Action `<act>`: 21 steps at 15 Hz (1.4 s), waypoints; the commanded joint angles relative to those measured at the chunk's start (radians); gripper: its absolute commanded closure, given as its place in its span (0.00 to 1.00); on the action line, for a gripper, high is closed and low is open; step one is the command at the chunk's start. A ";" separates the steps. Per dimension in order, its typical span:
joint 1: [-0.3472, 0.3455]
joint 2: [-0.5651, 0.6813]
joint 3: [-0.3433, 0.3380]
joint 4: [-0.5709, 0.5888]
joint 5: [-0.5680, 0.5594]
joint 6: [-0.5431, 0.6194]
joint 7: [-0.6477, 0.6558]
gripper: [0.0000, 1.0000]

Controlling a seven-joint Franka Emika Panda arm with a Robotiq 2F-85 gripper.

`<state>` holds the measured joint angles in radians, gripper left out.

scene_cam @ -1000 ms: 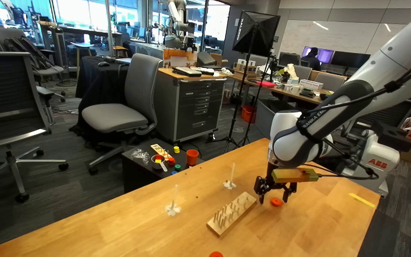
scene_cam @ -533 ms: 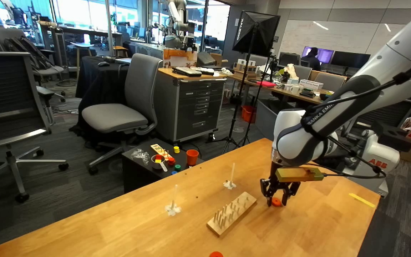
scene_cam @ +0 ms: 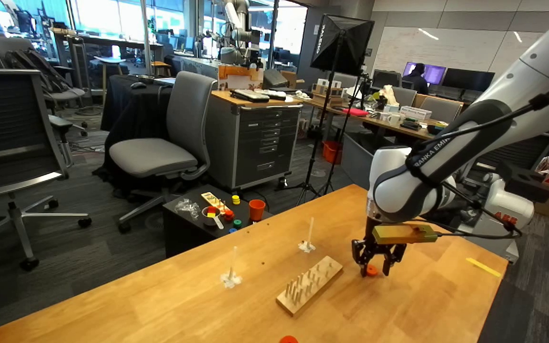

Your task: Pick up the orange ring on the right and place it on the wooden stand

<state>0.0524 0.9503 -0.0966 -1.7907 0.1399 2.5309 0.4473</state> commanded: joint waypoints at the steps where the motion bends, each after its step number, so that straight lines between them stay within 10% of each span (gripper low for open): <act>1: -0.006 -0.030 0.000 -0.029 0.018 -0.015 -0.017 0.04; 11: 0.006 -0.024 -0.029 -0.018 0.002 -0.007 -0.006 0.00; 12: 0.008 -0.021 -0.032 -0.016 -0.001 -0.006 -0.007 0.25; 21: 0.026 -0.010 -0.040 -0.003 -0.015 -0.003 -0.006 0.83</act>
<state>0.0623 0.9495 -0.1195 -1.7875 0.1356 2.5321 0.4468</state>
